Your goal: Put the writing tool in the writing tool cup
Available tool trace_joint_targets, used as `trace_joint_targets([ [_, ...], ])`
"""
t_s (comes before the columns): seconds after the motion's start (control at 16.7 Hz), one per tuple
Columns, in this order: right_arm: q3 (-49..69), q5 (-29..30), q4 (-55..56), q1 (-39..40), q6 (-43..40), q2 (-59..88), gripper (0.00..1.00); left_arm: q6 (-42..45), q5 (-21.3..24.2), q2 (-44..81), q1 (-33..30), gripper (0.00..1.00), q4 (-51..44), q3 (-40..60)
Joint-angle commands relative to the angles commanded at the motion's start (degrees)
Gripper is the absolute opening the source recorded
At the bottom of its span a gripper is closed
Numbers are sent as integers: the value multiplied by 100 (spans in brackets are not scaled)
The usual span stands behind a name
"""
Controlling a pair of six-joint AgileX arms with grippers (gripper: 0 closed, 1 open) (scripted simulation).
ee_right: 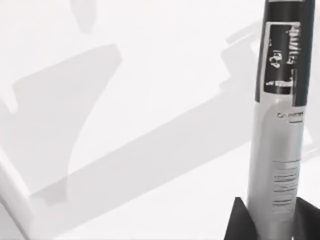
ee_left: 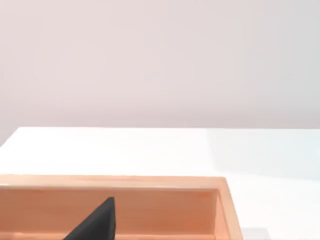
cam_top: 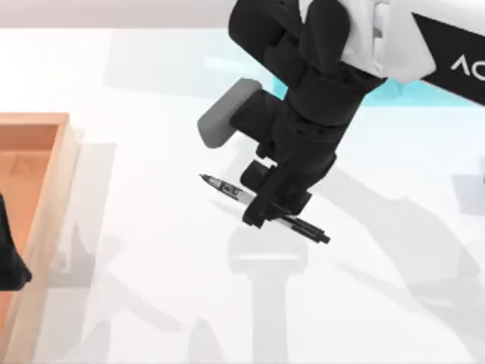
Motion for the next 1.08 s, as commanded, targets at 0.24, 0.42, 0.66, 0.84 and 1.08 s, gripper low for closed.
trace_joint_targets([
  [0.24, -378, -1277, 905, -1090, -521, 144, 0, 0, 0, 0, 0, 100, 0, 0],
  [0.42, -859, -2686, 1841, -2238, -1037, 269, 0, 0, 0, 0, 0, 100, 0, 0],
  [0.66, -1690, -4901, 3308, -3994, -1796, 361, 0, 0, 0, 0, 0, 100, 0, 0],
  [0.84, -2321, -6524, 4488, -5307, -2374, 305, 0, 0, 0, 0, 0, 100, 0, 0],
  [1.08, -3023, -8213, 5892, -6765, -3050, 105, 0, 0, 0, 0, 0, 100, 0, 0],
])
